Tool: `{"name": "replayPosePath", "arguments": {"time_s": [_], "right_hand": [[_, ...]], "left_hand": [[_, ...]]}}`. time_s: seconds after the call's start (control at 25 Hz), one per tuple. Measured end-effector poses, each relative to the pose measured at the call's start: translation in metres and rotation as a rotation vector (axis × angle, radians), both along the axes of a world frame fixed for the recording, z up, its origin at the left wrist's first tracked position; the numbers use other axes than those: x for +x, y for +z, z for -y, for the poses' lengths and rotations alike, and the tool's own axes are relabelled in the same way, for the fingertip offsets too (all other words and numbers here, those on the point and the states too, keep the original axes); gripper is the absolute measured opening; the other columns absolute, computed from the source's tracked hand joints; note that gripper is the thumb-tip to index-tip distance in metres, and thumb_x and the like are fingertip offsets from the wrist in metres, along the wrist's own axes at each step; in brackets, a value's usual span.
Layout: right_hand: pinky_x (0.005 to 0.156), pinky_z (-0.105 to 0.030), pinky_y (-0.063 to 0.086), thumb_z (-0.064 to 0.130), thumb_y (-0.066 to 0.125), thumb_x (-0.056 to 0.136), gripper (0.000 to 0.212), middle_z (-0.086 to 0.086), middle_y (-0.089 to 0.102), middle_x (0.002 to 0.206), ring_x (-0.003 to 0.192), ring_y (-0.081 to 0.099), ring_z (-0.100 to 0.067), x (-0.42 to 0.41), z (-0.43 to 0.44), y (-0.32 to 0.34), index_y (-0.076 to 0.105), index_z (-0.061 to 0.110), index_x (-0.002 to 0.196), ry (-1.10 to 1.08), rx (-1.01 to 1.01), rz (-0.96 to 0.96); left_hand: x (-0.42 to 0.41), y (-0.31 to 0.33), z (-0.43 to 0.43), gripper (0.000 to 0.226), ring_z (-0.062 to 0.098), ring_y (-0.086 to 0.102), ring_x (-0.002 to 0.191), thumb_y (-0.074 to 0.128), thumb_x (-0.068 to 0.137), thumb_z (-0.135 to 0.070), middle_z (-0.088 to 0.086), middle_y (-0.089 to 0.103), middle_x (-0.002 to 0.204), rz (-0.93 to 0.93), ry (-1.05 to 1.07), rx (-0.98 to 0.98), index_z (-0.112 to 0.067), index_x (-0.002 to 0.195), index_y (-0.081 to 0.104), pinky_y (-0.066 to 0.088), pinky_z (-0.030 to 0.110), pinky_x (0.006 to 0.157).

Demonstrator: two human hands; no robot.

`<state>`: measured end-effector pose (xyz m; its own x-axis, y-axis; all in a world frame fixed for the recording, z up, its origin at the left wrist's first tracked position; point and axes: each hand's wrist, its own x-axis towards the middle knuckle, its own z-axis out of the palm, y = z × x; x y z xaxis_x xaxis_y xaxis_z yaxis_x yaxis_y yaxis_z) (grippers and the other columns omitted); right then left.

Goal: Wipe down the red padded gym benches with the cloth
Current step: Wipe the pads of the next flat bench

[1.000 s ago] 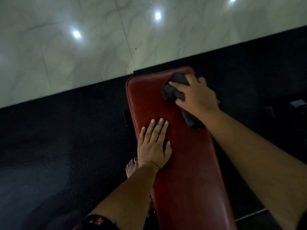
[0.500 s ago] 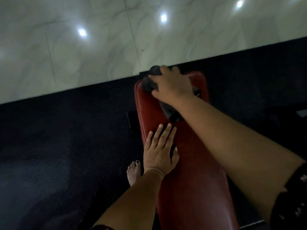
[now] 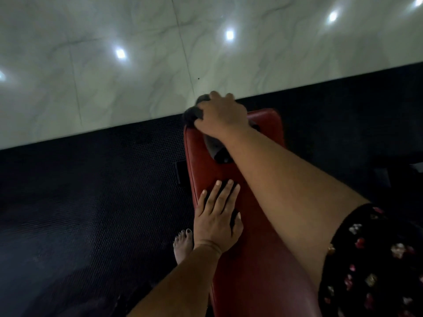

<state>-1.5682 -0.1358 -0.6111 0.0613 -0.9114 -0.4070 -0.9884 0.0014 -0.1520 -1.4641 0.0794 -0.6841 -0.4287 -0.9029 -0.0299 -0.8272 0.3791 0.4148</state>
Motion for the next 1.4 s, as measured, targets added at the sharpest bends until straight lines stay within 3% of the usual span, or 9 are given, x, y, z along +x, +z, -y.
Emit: {"name": "replayPosePath", "arguments": {"time_s": [0.28, 0.44, 0.68, 0.84, 0.96, 1.04, 1.12, 1.28, 1.4], "right_hand": [[0.084, -0.043, 0.042, 0.048, 0.053, 0.092, 0.047, -0.008, 0.037, 0.141, 0.123, 0.039, -0.038, -0.108, -0.030, 0.011, 0.053, 0.026, 0.132, -0.252, 0.023, -0.176], [0.080, -0.042, 0.040, 0.040, 0.063, 0.088, 0.051, -0.011, 0.025, 0.147, 0.122, 0.039, -0.040, -0.090, -0.006, 0.020, 0.050, 0.022, 0.134, -0.343, -0.010, -0.149], [0.078, -0.040, 0.043, 0.029, 0.063, 0.088, 0.052, -0.008, 0.025, 0.149, 0.124, 0.040, -0.034, 0.038, 0.009, 0.027, 0.043, 0.026, 0.135, 0.359, -0.203, 0.070], [0.094, -0.066, 0.034, 0.043, 0.055, 0.092, 0.046, -0.001, 0.036, 0.146, 0.135, 0.032, -0.036, 0.060, -0.038, -0.001, 0.050, 0.027, 0.135, 0.956, -0.124, -0.188], [0.093, -0.085, 0.012, 0.061, 0.056, 0.085, 0.066, -0.001, 0.015, 0.160, 0.144, 0.007, -0.047, 0.046, -0.036, -0.006, 0.041, 0.033, 0.144, 0.856, -0.083, -0.241], [0.095, -0.076, 0.028, 0.061, 0.054, 0.087, 0.065, -0.002, 0.000, 0.163, 0.141, 0.011, -0.053, 0.039, -0.026, -0.002, 0.036, 0.038, 0.145, 0.637, -0.012, -0.197], [0.090, -0.061, 0.040, 0.052, 0.053, 0.091, 0.055, -0.007, 0.005, 0.161, 0.132, 0.027, -0.049, 0.041, -0.024, 0.001, 0.040, 0.038, 0.143, 0.529, -0.022, -0.177], [0.080, -0.048, 0.042, 0.037, 0.051, 0.096, 0.037, -0.009, 0.025, 0.153, 0.127, 0.034, -0.041, 0.044, -0.023, -0.004, 0.054, 0.031, 0.133, 0.815, -0.116, -0.164], [0.079, -0.045, 0.040, 0.039, 0.051, 0.096, 0.035, -0.007, 0.030, 0.150, 0.124, 0.038, -0.038, 0.038, 0.001, -0.001, 0.056, 0.032, 0.130, 0.692, -0.125, -0.174]], "left_hand": [[0.001, 0.003, 0.001, 0.064, 0.018, 0.025, 0.146, 0.044, 0.087, -0.038, -0.003, 0.037, 0.154, 0.005, -0.003, 0.039, -0.022, 0.149, 0.035, 0.006, 0.039, 0.122], [0.001, 0.002, 0.001, 0.064, 0.018, 0.025, 0.146, 0.044, 0.088, -0.038, -0.003, 0.037, 0.155, 0.010, -0.002, 0.032, -0.021, 0.149, 0.035, 0.007, 0.040, 0.122], [0.000, 0.000, 0.002, 0.064, 0.020, 0.030, 0.143, 0.045, 0.085, -0.039, -0.002, 0.039, 0.151, -0.014, 0.002, 0.010, -0.020, 0.146, 0.038, 0.012, 0.041, 0.121], [0.002, -0.003, 0.000, 0.052, 0.023, 0.038, 0.133, 0.044, 0.084, -0.039, 0.004, 0.060, 0.134, 0.005, -0.022, 0.023, -0.016, 0.125, 0.066, 0.012, 0.042, 0.119], [0.002, -0.004, -0.001, 0.056, 0.023, 0.035, 0.137, 0.044, 0.085, -0.040, 0.003, 0.052, 0.141, 0.003, -0.021, 0.012, -0.017, 0.135, 0.054, 0.011, 0.042, 0.120], [0.002, -0.004, -0.001, 0.062, 0.021, 0.029, 0.142, 0.043, 0.086, -0.040, -0.002, 0.036, 0.150, 0.002, -0.014, 0.000, -0.019, 0.144, 0.037, 0.010, 0.042, 0.121], [0.001, -0.003, 0.000, 0.063, 0.020, 0.028, 0.144, 0.043, 0.087, -0.039, -0.003, 0.031, 0.151, -0.012, -0.011, -0.001, -0.020, 0.146, 0.033, 0.010, 0.042, 0.121], [0.002, -0.001, 0.000, 0.066, 0.018, 0.025, 0.145, 0.043, 0.087, -0.040, -0.004, 0.034, 0.153, -0.008, -0.015, 0.025, -0.021, 0.149, 0.031, 0.010, 0.041, 0.121], [0.002, -0.002, 0.001, 0.069, 0.017, 0.020, 0.148, 0.044, 0.087, -0.041, -0.004, 0.035, 0.156, 0.028, -0.019, 0.050, -0.023, 0.152, 0.029, 0.006, 0.040, 0.122]]}}
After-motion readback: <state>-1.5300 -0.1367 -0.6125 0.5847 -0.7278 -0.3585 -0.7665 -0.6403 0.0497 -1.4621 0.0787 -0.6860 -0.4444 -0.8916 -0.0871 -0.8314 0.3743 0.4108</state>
